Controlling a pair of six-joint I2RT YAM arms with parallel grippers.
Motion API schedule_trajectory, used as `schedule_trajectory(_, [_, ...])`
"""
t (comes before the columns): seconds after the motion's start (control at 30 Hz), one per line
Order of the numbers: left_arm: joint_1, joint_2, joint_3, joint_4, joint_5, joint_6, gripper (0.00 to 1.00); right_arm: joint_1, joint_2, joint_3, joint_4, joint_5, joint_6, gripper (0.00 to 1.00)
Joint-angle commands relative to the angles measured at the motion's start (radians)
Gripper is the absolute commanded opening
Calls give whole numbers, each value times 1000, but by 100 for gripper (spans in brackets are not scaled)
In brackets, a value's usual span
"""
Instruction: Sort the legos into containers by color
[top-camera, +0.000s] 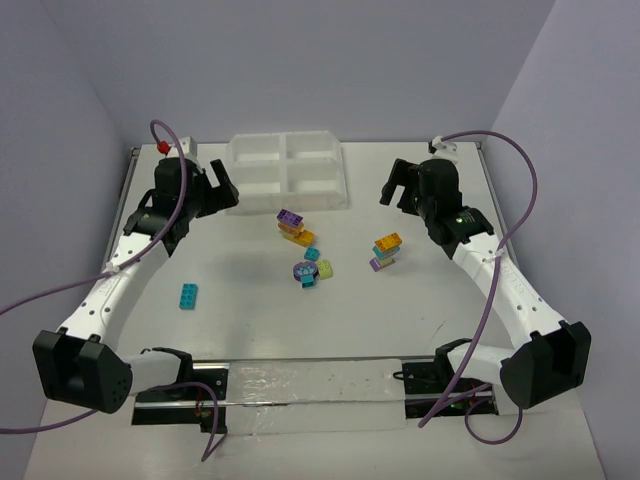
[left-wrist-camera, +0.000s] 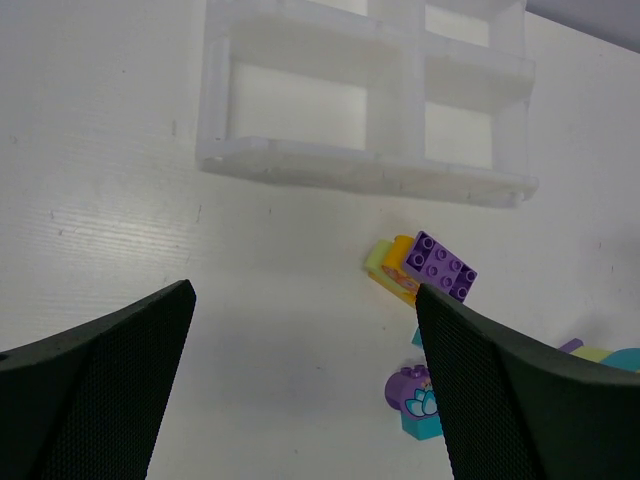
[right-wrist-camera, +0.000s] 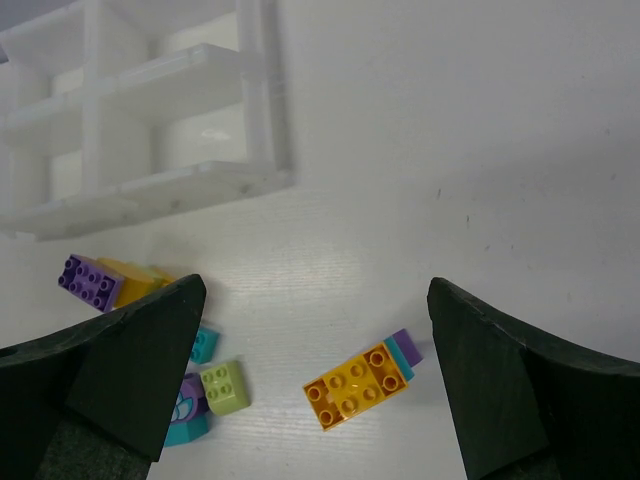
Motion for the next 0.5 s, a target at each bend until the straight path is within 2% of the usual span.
schedule_trajectory(0.0, [-4,43,77,-13,33,24,99,2,-37,9,40,10,0,100])
schedule_trajectory(0.2, [-5,109,135,-45,48,64,99,2,-34,13,13,-10,-1,100])
schedule_trajectory(0.47, [-3,349,341,-147,25,133,99,3,-46,1,-32,16,9,100])
